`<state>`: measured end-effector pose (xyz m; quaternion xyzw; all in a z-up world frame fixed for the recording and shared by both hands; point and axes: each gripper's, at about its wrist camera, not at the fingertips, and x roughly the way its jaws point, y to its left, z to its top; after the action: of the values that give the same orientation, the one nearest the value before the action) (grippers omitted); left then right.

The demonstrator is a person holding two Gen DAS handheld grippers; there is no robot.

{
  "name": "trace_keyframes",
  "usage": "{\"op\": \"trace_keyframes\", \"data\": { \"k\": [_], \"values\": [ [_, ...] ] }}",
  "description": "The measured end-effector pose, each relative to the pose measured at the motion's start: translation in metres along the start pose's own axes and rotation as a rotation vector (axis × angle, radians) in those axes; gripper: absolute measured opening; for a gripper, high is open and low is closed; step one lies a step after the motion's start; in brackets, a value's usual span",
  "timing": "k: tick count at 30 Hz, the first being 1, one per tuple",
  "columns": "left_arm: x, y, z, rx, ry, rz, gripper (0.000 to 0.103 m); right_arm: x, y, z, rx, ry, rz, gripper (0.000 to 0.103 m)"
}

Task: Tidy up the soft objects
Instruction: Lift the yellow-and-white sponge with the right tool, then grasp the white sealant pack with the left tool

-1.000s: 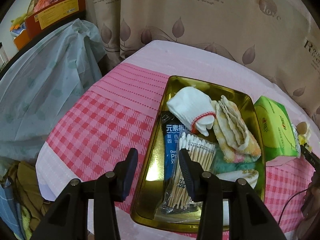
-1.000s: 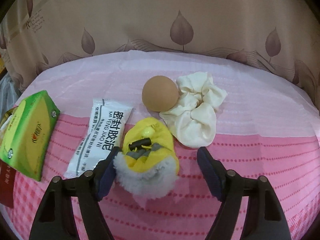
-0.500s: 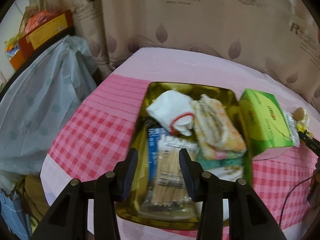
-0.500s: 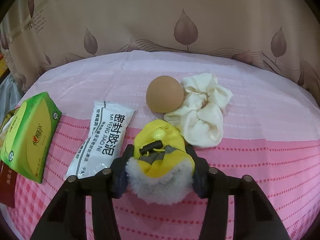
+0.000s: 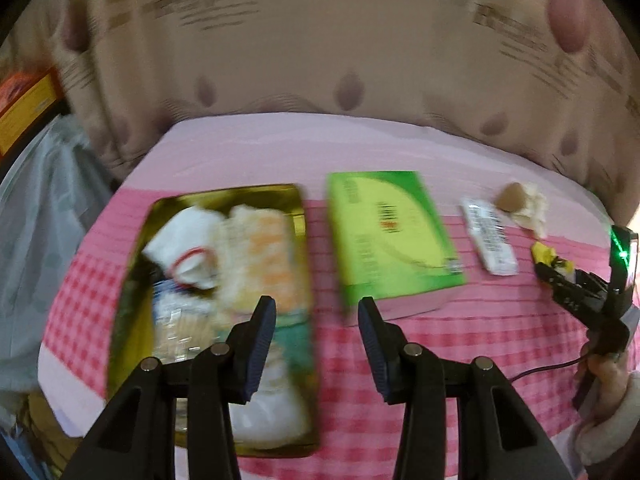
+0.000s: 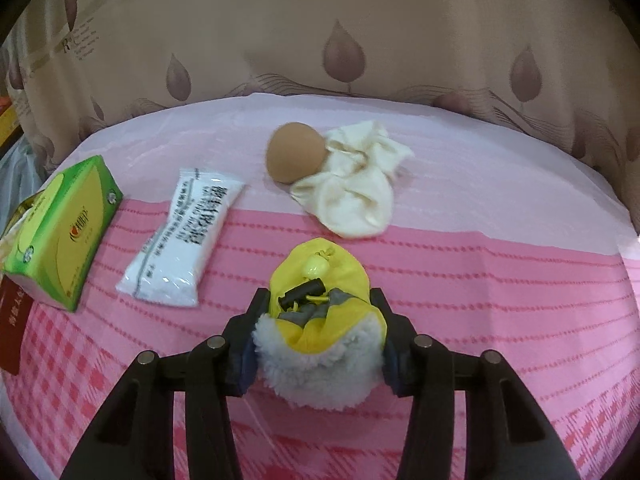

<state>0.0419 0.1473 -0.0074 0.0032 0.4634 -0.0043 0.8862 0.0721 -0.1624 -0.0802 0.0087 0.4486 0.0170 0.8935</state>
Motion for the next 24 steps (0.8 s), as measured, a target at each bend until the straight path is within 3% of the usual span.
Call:
{"op": "trace_keyframes", "data": {
  "k": [12, 24],
  "values": [
    [0.015, -0.115, 0.013, 0.167, 0.021, -0.122, 0.046, -0.023, -0.044, -0.025, 0.024, 0.003, -0.065, 0.045],
    [0.055, -0.180, 0.028, 0.223, 0.072, -0.176, 0.046, -0.028, -0.061, -0.033, 0.060, -0.001, -0.041, 0.046]
  ]
}}
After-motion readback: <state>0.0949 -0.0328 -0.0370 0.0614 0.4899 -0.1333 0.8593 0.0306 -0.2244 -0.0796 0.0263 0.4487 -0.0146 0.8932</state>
